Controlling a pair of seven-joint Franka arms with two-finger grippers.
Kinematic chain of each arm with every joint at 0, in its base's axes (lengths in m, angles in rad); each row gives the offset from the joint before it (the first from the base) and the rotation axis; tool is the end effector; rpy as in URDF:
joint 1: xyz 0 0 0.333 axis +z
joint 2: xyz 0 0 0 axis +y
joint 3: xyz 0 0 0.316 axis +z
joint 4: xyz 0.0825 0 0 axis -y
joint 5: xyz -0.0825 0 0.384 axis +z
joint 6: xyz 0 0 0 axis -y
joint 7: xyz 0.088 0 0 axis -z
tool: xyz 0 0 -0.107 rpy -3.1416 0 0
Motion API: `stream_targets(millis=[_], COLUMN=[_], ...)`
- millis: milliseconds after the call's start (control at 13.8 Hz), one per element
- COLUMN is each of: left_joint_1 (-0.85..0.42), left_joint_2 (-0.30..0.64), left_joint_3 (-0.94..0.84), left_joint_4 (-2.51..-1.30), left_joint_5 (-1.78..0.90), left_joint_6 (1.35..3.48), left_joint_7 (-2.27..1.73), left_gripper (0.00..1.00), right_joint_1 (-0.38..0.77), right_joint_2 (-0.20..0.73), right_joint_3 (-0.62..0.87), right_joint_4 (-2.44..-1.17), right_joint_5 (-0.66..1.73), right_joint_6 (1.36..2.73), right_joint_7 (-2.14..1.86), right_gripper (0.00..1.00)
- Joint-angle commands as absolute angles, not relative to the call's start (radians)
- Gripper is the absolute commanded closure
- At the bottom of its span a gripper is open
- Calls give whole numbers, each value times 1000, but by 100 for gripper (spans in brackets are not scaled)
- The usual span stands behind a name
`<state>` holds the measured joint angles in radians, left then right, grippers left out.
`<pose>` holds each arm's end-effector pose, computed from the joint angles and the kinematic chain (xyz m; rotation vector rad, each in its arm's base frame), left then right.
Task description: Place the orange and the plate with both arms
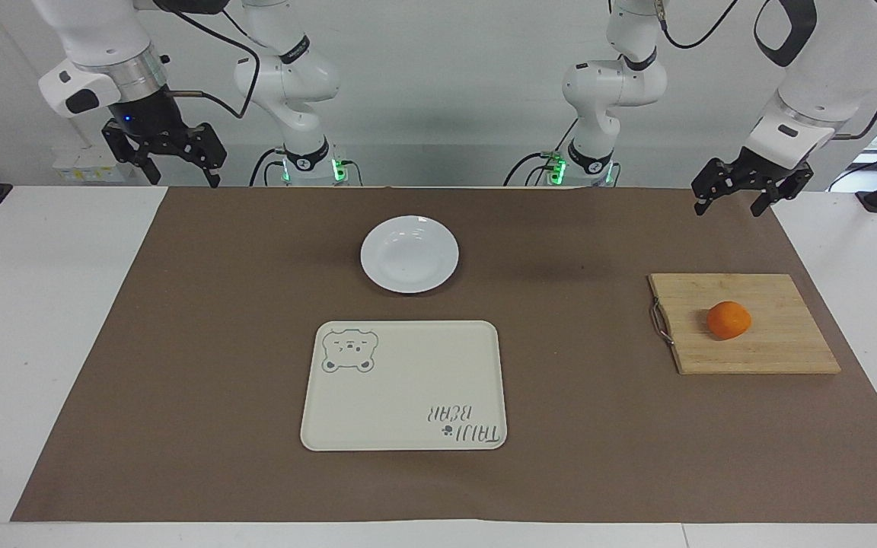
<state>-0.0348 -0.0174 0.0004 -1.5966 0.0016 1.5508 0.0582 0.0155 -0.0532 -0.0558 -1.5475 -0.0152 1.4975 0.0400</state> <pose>0.5463 -0.0186 0.6202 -3.1367 0.1453 0.0446 0.5300 -0.0240 0.6578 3.1268 -0.1273 0.0049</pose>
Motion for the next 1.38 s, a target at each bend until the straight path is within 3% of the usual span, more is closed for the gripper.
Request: stream_targets(millis=[0, 1303], left_joint_1=[-37, 0], left_joint_2=[-29, -37], left_joint_3=[5, 9], left_joint_4=[-1594, -1652], left_joint_5=[6, 5], left_joint_6=[1531, 1578], left_joint_7=[64, 141], left_gripper=[0, 0], right_joint_1=[20, 20], right_joint_2=[-69, -67], right_joint_3=[-63, -63], right_joint_4=[-1568, -1568], right_joint_5=[-21, -21], right_joint_6=[1508, 1508], right_joint_7=[25, 25], right_gripper=[0, 0])
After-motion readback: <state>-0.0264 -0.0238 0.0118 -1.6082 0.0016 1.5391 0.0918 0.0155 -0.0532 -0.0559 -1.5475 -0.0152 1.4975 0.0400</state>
